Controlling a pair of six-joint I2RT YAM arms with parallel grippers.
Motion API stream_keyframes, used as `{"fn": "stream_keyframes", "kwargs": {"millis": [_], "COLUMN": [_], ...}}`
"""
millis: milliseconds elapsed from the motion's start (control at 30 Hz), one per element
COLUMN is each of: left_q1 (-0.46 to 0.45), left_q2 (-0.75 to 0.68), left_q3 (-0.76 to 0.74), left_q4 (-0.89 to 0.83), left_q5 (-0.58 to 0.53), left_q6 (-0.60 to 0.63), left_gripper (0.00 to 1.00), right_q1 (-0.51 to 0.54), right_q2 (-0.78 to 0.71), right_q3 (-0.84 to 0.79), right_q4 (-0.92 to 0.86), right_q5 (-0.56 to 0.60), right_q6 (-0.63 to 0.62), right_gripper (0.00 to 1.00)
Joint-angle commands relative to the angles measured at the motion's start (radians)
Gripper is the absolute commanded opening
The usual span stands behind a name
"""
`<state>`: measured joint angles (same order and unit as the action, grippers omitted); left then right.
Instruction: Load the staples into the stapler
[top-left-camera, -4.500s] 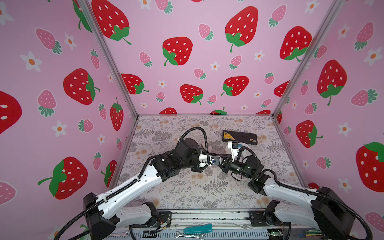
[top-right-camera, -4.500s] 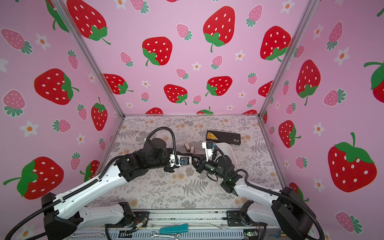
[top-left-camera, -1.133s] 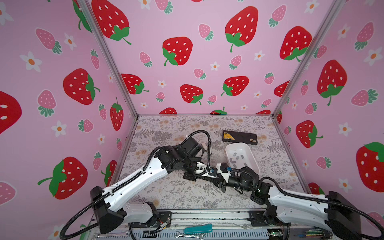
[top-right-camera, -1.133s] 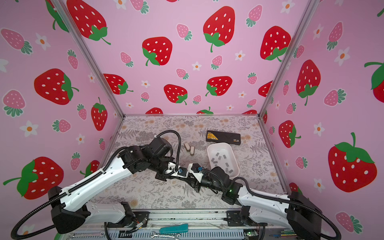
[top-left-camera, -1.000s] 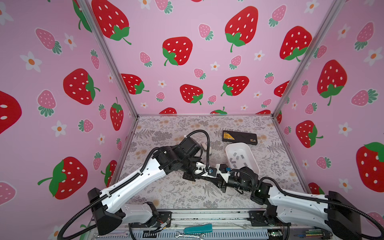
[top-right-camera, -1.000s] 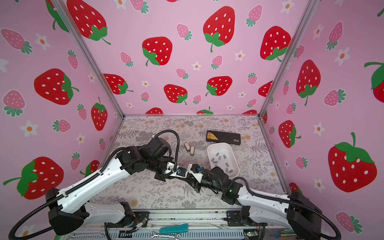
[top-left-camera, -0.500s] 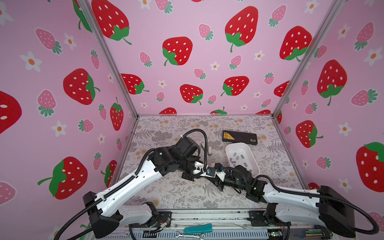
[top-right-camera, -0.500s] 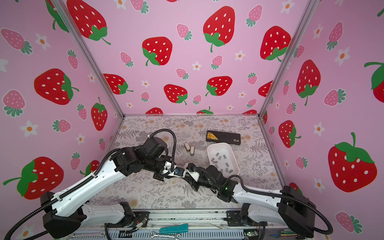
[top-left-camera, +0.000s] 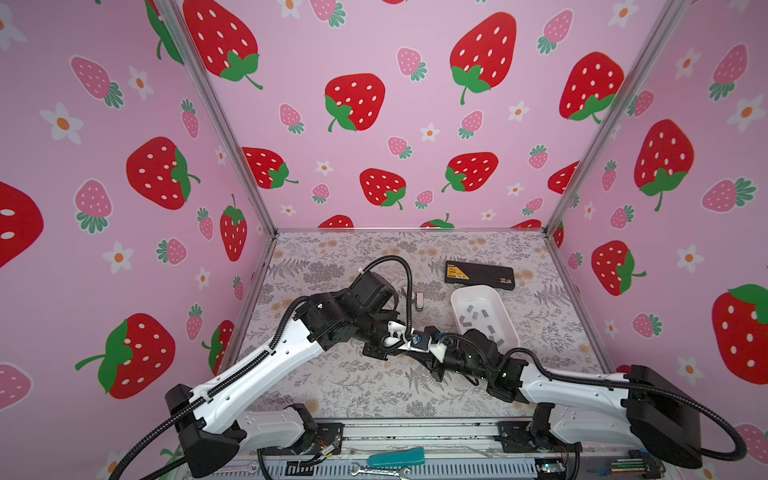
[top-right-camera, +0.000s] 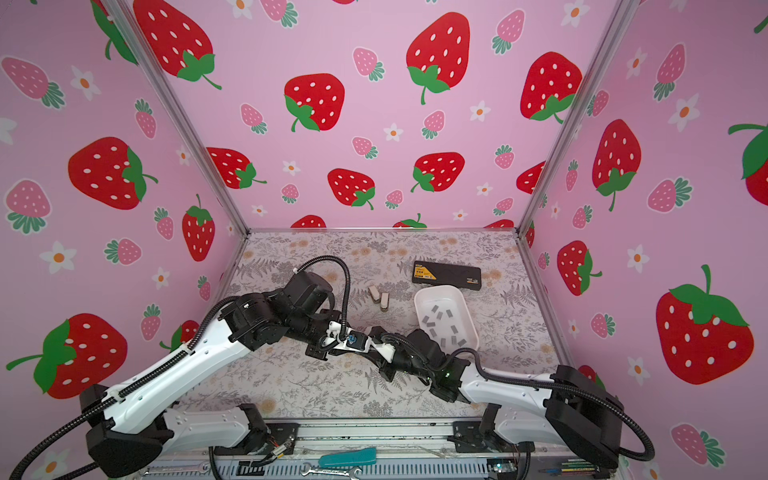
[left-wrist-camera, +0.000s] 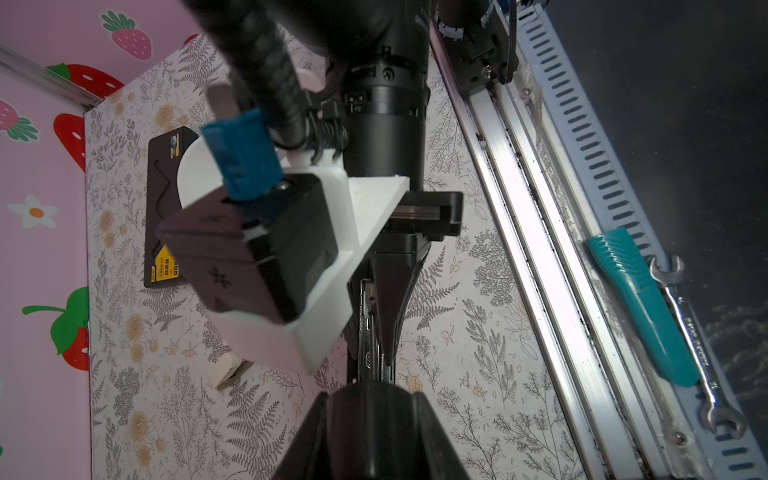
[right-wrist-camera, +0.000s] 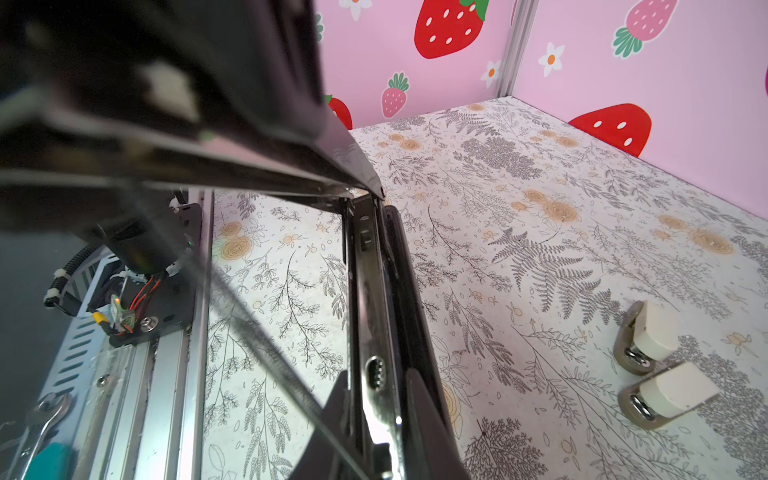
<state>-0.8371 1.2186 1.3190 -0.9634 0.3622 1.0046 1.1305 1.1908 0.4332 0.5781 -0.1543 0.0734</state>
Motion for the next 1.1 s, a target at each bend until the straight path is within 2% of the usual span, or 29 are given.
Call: {"fn": "stream_keyframes", "kwargs": {"millis": [0, 400, 1067], "left_q1": [0.020, 0.133, 0.406], "left_q2": [-0.051, -0.120, -0.208], "left_q3": [0.012, -0.034, -0.168], "left_q4": [0.078, 0.162, 0.377], "left_q5": [0.152, 0.288, 0.576], "left_q6": [-0.003, -0.012, -0.034], "left_gripper": [0.00, 0.00, 0.00], "right_q1": [-0.002, -0.003, -0.018], "right_q2": [0.001, -0.104, -0.256], "right_q3": [-0.002, -0.069, -0.145], "right_q4": [0.009, 0.029, 0.028], "right_q5": [0.025, 0.066, 0.097], "right_q6": [-0.004, -0.022, -0.045], "right_gripper": [0.16, 0.12, 0.09]}}
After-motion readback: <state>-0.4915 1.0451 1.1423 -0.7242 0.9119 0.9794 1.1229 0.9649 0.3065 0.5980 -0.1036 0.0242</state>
